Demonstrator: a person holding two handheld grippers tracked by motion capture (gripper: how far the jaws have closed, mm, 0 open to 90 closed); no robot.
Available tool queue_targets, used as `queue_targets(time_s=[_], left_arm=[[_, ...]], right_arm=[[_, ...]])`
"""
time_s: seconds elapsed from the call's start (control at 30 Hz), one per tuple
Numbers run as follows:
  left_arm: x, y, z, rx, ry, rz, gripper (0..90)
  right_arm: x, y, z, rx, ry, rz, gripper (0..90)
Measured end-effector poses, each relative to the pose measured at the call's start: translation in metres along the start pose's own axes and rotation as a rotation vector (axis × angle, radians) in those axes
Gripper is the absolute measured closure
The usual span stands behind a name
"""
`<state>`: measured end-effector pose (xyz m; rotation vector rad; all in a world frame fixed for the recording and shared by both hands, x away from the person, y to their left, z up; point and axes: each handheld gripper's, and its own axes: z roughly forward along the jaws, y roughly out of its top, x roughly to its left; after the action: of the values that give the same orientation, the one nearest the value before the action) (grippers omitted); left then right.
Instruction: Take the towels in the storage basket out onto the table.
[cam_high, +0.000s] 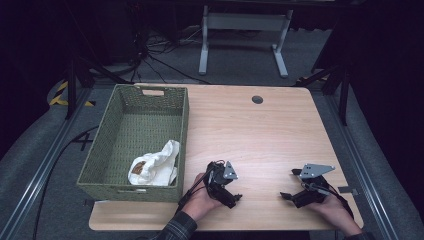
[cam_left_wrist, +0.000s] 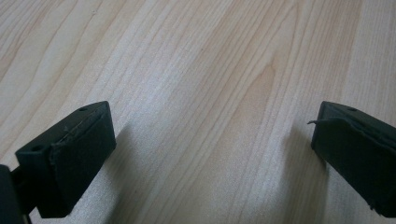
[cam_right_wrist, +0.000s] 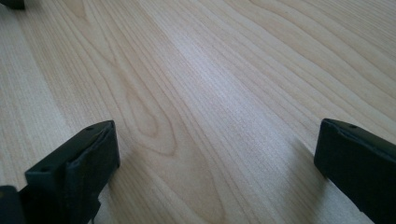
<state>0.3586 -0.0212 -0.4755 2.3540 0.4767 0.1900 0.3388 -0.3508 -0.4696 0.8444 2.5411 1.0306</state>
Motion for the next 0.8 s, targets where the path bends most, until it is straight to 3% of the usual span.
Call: queue_targets(time_s=[0.27, 0.57, 0.8], left_arm=[[-0.002, 0.001, 0.0, 0.004, 0.017, -0.023, 0.1], [-0.001, 0.001, -0.007, 0.06, 0.029, -0.044, 0.4], [0.003, 0.001, -0.016, 0.029, 0.021, -0.067, 1.6]], right_arm=[[0.0, 0.0, 0.0, 0.001, 0.001, -0.001, 0.3], [0.0, -0.001, -0.001, 0.001, 0.0, 0.002, 0.3], [0.0, -0.001, -0.001, 0.0, -0.001, 0.0, 0.3]])
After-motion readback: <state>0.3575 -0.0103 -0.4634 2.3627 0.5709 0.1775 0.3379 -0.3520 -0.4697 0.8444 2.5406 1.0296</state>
